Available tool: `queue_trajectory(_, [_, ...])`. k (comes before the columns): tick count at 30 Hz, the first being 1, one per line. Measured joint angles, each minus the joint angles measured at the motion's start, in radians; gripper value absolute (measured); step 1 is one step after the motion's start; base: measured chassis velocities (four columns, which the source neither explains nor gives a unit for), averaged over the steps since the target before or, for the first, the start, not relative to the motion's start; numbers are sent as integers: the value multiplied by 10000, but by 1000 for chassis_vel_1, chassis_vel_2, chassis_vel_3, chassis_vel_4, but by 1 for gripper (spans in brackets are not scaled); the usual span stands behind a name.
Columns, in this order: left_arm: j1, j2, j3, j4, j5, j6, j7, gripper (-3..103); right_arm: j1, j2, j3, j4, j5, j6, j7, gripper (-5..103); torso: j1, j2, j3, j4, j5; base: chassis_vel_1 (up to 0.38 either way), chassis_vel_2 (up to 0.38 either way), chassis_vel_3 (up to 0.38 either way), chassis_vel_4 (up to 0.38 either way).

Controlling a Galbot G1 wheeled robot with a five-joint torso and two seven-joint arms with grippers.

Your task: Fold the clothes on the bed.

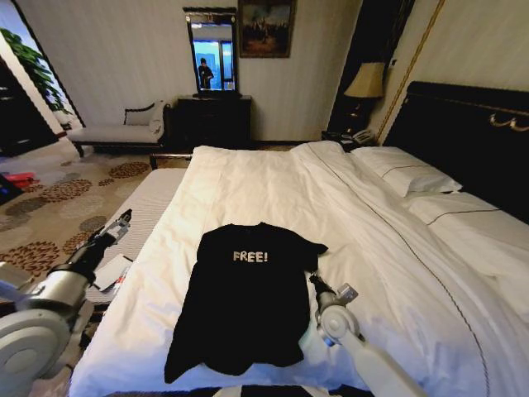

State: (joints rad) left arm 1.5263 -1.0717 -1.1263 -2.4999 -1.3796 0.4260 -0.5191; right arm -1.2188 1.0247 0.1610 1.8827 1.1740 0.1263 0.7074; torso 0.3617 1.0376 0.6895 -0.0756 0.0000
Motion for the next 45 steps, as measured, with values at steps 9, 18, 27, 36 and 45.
queue_trajectory(9, [-84, -58, 284, 0, 61, 5, 0, 100, 718, -91, 274, -799, 255, 113, -349, 52, 0, 0, 1, 1, 1, 0, 0, 0, 0])
queue_trajectory(18, [-10, -55, 227, 0, 99, 21, -1, 100, 586, -199, 311, -1074, 1377, -138, -1042, 74, -1, 0, 1, 0, 1, 0, 0, 0, 0])
queue_trajectory(27, [48, -134, 241, 0, 160, 33, -3, 100, 743, -163, 86, -1266, 1905, -264, -2080, 61, 0, 0, 1, 1, 0, 0, 0, 0, 0])
queue_trajectory(36, [89, -144, 123, 0, 163, 33, -19, 100, 743, -144, 2, -1307, 1718, -229, -2137, 40, 0, 0, 1, 0, 1, 0, 0, 0, 0])
queue_trajectory(45, [59, -187, 241, 0, 183, 33, -29, 100, 501, -227, 151, -1104, 1411, -40, -2136, 1, 0, -1, 1, 1, 1, 0, 0, 0, 0])
